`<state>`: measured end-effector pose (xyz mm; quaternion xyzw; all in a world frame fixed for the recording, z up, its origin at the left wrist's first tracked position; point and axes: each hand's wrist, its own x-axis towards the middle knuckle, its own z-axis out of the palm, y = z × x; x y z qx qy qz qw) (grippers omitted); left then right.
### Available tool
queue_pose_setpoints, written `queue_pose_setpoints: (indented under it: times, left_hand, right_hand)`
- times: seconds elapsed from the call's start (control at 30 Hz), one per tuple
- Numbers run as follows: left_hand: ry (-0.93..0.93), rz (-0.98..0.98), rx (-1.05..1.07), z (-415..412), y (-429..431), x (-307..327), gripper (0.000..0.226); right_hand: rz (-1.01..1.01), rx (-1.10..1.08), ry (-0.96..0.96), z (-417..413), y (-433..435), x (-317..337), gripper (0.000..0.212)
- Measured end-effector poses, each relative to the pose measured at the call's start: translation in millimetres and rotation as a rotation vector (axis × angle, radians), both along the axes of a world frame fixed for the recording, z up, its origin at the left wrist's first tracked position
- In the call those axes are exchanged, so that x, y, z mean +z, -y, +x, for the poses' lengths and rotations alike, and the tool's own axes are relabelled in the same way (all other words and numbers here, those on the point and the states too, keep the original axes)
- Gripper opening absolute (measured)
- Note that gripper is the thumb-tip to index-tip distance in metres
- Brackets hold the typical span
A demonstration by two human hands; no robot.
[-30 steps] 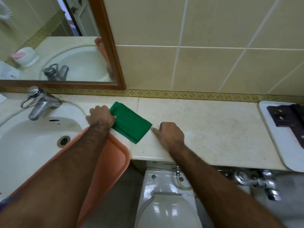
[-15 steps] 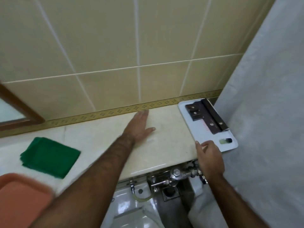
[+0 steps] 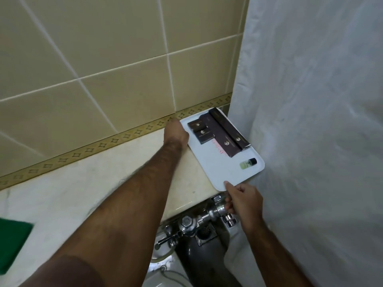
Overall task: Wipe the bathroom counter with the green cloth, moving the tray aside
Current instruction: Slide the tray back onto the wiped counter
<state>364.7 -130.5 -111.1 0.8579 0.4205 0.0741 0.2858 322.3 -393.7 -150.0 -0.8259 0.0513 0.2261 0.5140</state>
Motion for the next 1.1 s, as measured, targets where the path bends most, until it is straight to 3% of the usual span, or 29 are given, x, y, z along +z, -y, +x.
queue_pose_setpoints:
  times: [0.17,0.3,0.47,0.8,1.1]
  left_hand:
    - [0.04,-0.056,0.086,7.5,0.2,-2.9,0.044]
    - [0.065,-0.089,0.11,-22.4,-7.1,-0.8,0.044]
    - [0.074,-0.086,0.235,-116.7,-12.1,-0.1,0.046]
    - [0.215,-0.221,0.617,-336.2,-33.0,15.7,0.01]
    - [0.241,-0.24,0.801,-407.8,-55.1,2.1,0.008]
  right_hand:
    - [-0.035,0.047,-0.007,3.0,3.3,-1.9,0.032]
    - [-0.165,0.087,0.107,-0.5,11.0,2.2,0.035]
    - [-0.257,0.263,0.204,-19.9,8.8,21.1,0.035]
    - [-0.435,0.777,0.419,-51.7,-89.1,67.6,0.033]
    - [-0.518,0.992,0.552,-71.6,-190.4,54.4,0.029]
